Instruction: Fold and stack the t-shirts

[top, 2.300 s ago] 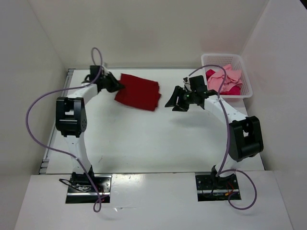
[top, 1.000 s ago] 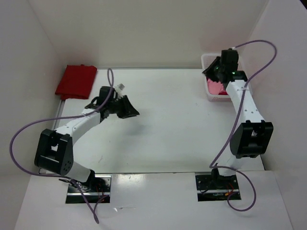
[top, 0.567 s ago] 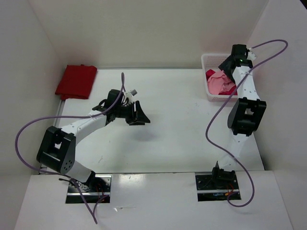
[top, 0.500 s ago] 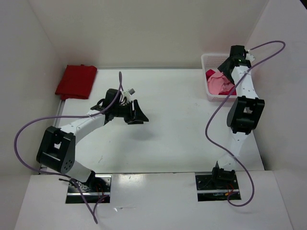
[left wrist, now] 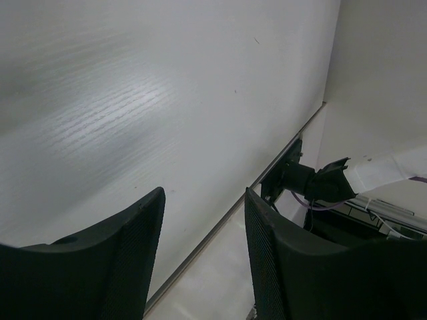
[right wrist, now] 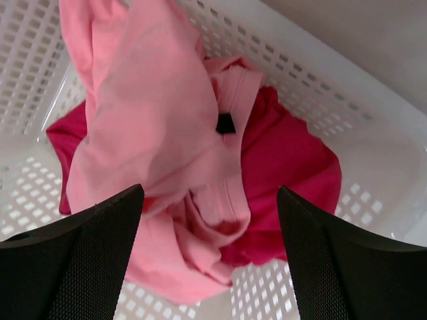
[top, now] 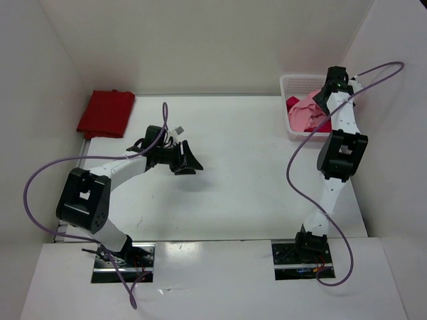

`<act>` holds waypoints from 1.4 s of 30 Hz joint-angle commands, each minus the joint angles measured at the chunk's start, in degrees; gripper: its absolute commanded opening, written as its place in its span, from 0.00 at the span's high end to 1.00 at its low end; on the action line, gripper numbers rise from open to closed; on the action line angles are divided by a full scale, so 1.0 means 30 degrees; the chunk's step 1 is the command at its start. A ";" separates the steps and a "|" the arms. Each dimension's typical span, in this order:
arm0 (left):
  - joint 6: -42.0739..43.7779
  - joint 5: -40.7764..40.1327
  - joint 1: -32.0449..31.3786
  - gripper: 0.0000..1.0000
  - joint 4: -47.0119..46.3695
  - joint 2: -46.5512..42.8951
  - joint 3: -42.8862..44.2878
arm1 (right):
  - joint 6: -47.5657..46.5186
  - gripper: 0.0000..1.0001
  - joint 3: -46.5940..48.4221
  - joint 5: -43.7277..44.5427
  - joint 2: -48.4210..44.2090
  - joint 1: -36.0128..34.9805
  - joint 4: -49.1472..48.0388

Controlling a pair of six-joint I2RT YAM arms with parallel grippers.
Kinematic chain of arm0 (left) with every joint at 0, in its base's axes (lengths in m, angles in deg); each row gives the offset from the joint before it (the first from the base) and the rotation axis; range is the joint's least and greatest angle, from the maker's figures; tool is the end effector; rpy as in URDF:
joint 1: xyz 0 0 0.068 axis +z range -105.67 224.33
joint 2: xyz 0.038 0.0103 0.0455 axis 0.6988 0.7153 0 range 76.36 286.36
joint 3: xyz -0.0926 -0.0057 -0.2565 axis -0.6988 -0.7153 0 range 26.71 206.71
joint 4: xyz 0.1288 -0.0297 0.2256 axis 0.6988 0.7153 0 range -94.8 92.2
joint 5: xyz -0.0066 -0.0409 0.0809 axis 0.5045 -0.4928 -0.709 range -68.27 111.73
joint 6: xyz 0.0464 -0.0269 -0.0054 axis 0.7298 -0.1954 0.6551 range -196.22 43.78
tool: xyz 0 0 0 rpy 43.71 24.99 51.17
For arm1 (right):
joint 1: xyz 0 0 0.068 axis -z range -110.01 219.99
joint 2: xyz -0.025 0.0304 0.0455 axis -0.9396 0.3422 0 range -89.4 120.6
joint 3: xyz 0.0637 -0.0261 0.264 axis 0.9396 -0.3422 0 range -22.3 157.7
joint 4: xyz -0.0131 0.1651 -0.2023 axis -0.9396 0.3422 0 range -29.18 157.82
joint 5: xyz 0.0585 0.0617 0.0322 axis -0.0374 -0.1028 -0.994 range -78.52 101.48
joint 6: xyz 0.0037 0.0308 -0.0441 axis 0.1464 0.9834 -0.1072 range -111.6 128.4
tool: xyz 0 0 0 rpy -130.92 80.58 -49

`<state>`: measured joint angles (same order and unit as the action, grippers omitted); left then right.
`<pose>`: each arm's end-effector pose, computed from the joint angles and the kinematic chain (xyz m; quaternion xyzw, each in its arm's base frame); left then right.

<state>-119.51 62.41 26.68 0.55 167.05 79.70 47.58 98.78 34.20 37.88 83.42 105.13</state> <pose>0.3051 -0.1214 0.2062 -0.0558 0.8694 -0.4642 0.1602 0.4811 -0.1290 0.2744 0.4686 0.7977 -0.1069 0.3642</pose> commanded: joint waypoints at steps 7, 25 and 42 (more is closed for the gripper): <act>0.0308 0.0061 0.0141 0.41 -0.0141 0.0178 0.0383 | 0.0358 0.34 0.4524 -0.1360 0.3332 0.0240 -0.0649; 0.0308 -0.0672 0.1662 0.40 0.0445 0.0354 0.3631 | -0.1663 1.00 -0.1103 -0.5046 -1.0489 -0.4850 -0.5543; -0.3471 -0.2046 0.9421 0.36 0.0062 -0.3422 0.0854 | 0.1355 1.00 0.2766 -1.5365 -0.9379 -0.9868 -0.7676</act>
<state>-128.69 57.02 51.32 1.18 161.48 84.07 50.44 119.37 -7.79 7.35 53.74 83.89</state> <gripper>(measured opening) 0.630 0.008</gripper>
